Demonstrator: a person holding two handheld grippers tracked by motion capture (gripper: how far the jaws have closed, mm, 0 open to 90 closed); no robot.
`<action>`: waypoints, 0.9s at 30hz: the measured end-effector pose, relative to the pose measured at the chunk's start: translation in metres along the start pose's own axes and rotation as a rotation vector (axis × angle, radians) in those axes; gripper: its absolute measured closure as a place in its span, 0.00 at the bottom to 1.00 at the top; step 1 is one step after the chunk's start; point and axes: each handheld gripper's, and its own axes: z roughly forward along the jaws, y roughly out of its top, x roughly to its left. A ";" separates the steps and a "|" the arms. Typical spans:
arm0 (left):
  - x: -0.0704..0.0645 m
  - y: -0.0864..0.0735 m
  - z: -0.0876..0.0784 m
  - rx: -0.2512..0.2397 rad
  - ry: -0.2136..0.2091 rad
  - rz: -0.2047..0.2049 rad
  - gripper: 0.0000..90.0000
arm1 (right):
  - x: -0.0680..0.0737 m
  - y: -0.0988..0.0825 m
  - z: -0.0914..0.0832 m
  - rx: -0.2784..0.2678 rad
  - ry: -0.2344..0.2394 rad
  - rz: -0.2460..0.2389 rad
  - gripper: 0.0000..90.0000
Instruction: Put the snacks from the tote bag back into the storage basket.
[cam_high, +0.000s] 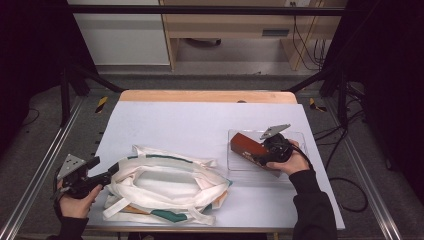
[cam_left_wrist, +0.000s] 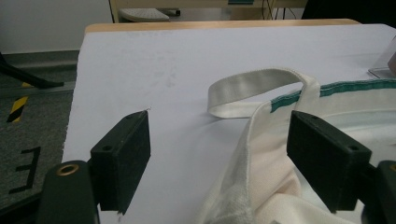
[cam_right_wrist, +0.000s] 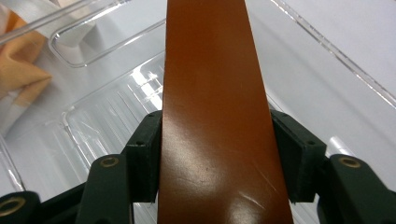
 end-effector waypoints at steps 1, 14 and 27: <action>0.000 0.000 0.000 0.000 0.000 0.000 0.24 | 0.000 0.000 0.001 0.006 0.002 0.003 0.47; -0.001 0.000 0.001 0.003 -0.002 0.001 0.24 | 0.000 -0.003 0.007 0.063 -0.013 0.022 0.45; 0.000 0.000 0.000 0.001 -0.001 0.002 0.24 | 0.002 -0.002 -0.010 -0.060 -0.063 0.045 0.44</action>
